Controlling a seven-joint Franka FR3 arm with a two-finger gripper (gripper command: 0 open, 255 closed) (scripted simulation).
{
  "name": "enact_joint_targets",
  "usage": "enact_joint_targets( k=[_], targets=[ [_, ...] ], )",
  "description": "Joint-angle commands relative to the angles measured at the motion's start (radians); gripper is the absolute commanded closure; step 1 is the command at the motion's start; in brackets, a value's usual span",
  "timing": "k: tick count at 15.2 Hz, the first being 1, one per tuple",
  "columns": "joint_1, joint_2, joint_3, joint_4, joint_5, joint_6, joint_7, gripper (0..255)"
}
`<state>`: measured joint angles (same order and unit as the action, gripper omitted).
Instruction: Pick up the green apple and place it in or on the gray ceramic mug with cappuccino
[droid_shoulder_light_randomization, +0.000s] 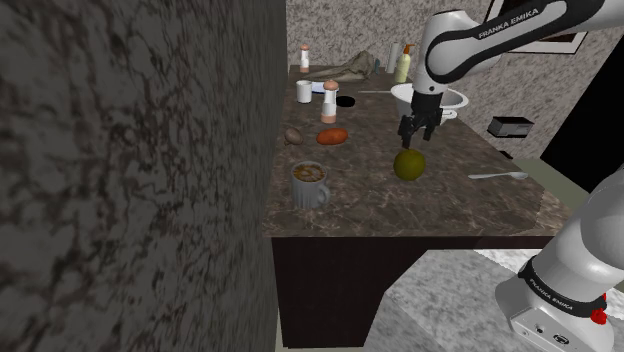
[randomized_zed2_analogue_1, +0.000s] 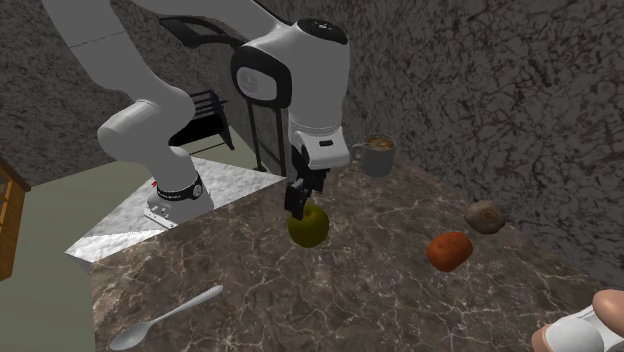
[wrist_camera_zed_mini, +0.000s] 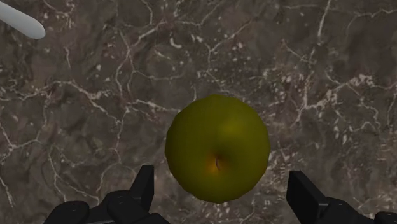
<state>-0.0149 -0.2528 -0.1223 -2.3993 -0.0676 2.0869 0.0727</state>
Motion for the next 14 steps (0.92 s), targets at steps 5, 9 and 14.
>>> enact_joint_targets(
  k=[5, 9, 14],
  targets=[
    [0.000, 0.015, -0.001, -0.023, 0.000, 0.039, 0.001, 0],
    [0.000, 0.015, -0.001, -0.023, 0.000, 0.039, 0.000, 0],
    [0.000, 0.014, -0.001, -0.024, 0.000, 0.039, 0.000, 255]
  ],
)
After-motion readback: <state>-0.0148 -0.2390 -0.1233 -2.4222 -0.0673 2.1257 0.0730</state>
